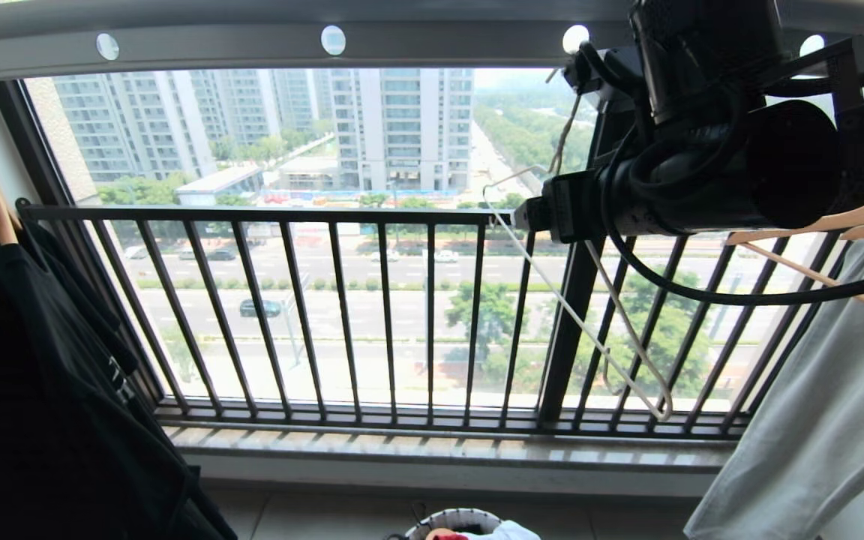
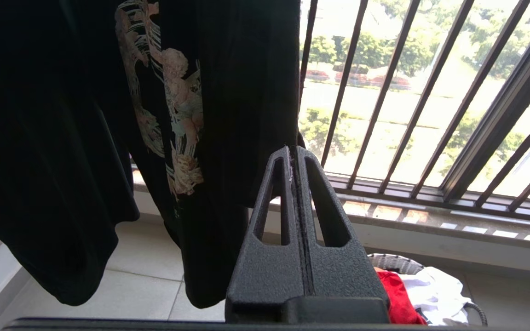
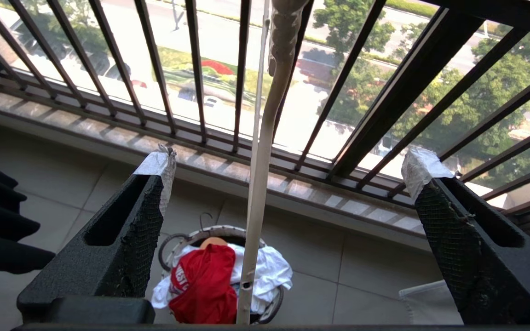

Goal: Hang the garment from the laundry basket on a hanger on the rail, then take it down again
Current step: Pick up the clothes rack on the clothesline

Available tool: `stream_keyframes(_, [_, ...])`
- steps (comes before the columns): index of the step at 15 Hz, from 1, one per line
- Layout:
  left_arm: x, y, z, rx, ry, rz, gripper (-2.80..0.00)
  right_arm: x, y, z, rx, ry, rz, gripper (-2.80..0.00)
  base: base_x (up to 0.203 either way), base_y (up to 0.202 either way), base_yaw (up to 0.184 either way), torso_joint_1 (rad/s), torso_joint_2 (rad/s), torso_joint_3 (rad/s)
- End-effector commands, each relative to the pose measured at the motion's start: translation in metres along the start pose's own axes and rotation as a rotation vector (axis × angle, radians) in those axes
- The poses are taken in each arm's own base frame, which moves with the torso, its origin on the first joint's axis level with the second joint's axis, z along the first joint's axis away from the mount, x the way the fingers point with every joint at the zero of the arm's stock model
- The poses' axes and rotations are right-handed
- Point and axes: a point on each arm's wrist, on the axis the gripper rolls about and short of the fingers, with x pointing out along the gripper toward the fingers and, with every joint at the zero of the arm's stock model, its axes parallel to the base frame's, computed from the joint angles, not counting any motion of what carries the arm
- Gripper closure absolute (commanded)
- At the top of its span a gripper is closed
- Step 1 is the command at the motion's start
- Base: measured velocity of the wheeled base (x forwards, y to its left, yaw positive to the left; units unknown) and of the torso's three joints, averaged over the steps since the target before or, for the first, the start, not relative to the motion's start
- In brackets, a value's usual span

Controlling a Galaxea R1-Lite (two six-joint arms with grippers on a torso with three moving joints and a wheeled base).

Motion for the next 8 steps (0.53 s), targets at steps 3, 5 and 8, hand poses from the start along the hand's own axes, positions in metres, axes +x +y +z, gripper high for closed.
stream_keyframes(3, [0.0, 0.0, 0.0, -0.001, 0.0, 0.001, 0.0, 0.0084, 0.0011, -0.0013, -0.007, 0.0, -0.011, -2.8, 0.0, 0.0, 0.0, 0.0, 0.0, 0.0])
stream_keyframes(5, [0.0, 0.0, 0.0, -0.001, 0.0, 0.001, 0.0, 0.0103, -0.003, -0.0005, 0.0, -0.002, -0.023, -2.8, 0.0, 0.0, 0.0, 0.0, 0.0, 0.0])
stream_keyframes(8, [0.0, 0.0, 0.0, -0.001, 0.0, 0.001, 0.0, 0.0112, -0.006, -0.0001, 0.005, -0.002, -0.03, -2.8, 0.0, 0.0, 0.0, 0.0, 0.0, 0.0])
